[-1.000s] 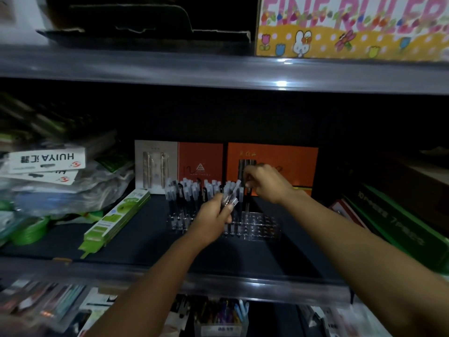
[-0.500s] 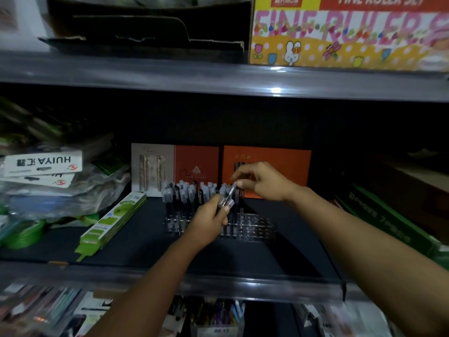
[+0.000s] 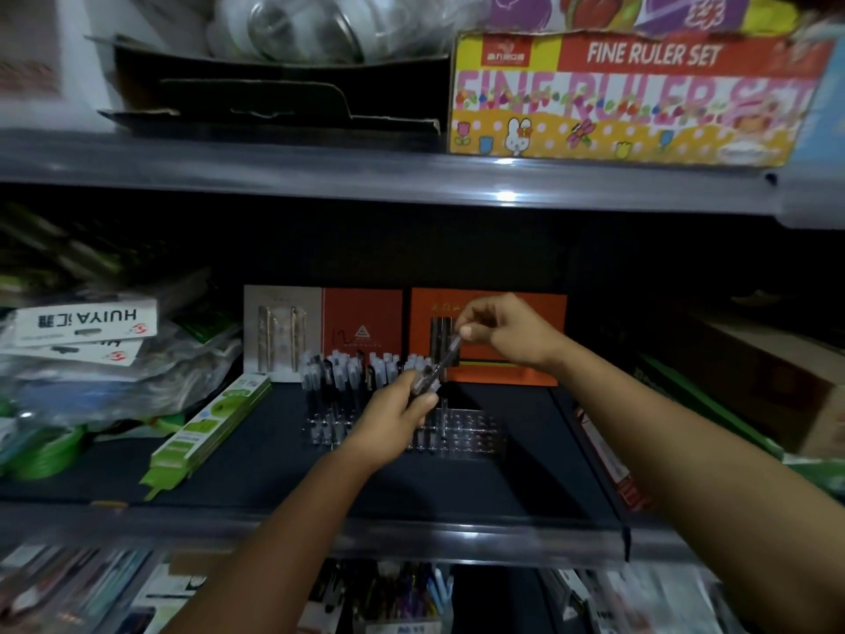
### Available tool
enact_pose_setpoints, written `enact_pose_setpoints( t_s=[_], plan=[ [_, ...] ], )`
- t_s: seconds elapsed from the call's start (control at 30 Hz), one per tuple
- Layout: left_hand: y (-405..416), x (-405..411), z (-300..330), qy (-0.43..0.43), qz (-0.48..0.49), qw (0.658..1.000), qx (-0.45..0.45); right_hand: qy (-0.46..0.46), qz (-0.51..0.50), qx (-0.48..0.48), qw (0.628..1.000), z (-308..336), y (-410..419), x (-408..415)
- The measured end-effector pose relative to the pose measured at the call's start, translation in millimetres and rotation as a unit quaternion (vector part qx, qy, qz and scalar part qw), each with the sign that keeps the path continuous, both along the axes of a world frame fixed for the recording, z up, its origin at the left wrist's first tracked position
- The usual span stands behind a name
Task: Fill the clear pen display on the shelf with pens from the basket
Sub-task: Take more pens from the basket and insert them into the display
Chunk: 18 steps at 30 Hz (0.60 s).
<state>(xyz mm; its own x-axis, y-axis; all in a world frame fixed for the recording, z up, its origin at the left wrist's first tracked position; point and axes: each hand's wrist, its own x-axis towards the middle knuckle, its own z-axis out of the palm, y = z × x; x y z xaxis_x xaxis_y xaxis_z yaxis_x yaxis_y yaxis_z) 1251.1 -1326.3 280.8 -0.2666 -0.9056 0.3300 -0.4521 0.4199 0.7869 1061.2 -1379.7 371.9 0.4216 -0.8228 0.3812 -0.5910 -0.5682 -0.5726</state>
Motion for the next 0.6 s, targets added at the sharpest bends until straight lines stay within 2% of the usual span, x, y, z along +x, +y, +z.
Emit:
enact_pose_setpoints(
  t_s=[0.17, 0.3, 0.43, 0.6],
  plan=[
    [2, 8, 1, -0.045, 0.013, 0.999, 0.002, -0.001, -0.061, -0.038, 0.997, 17, 3, -7],
    [-3, 16, -5, -0.088, 0.060, 0.994, 0.009, -0.003, -0.109, -0.070, 0.992, 32, 4, -14],
    [-6, 15, -6, -0.089, 0.082, 0.993, 0.003, 0.073, -0.121, -0.103, 0.985, 34, 9, -11],
    [-8, 9, -8, -0.073, 0.064, 0.995, -0.001, 0.165, -0.110, -0.126, 0.972, 10, 1, 0]
  ],
)
